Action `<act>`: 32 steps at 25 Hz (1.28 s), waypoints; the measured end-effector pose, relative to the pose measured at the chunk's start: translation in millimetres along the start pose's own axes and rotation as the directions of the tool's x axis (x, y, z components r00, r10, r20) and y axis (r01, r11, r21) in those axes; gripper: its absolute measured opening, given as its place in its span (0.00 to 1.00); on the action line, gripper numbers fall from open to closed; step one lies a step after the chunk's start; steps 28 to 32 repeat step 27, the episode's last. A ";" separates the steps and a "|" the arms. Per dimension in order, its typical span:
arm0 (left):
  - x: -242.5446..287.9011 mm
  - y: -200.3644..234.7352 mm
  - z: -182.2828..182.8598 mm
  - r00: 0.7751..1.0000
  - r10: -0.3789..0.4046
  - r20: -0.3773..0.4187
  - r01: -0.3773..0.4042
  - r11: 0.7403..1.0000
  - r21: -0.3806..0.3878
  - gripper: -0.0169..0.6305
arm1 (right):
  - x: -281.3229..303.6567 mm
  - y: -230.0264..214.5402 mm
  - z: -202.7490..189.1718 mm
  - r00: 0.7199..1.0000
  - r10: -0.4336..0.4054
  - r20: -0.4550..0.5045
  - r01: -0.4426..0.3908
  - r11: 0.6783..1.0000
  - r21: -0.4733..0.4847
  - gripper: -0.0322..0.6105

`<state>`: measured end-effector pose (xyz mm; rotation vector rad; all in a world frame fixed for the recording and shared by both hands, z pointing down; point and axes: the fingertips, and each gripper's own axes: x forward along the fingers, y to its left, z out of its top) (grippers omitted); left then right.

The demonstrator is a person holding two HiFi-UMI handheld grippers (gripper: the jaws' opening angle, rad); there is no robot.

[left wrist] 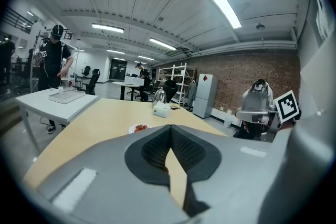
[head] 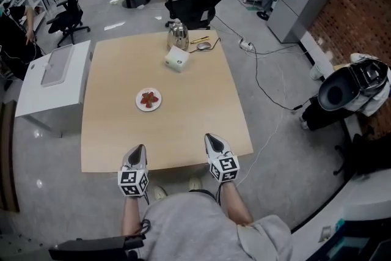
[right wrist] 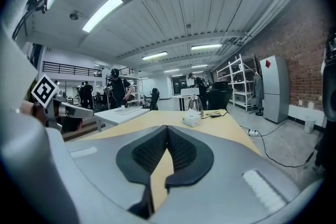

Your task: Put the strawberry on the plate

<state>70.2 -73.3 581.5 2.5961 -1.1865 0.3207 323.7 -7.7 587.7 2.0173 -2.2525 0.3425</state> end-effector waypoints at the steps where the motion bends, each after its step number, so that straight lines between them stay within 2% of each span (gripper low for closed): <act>1: 0.5 0.4 0.0 1.000 0.002 -0.002 -0.002 1.000 0.000 0.06 | 1.1 -0.3 0.1 1.000 0.003 -0.002 -0.003 1.000 -0.001 0.06; 32: -2.3 9.2 -1.8 1.000 0.025 -0.010 -0.025 1.000 -0.003 0.06 | 13.1 7.4 -4.6 0.999 0.031 -0.018 -0.031 1.000 0.002 0.06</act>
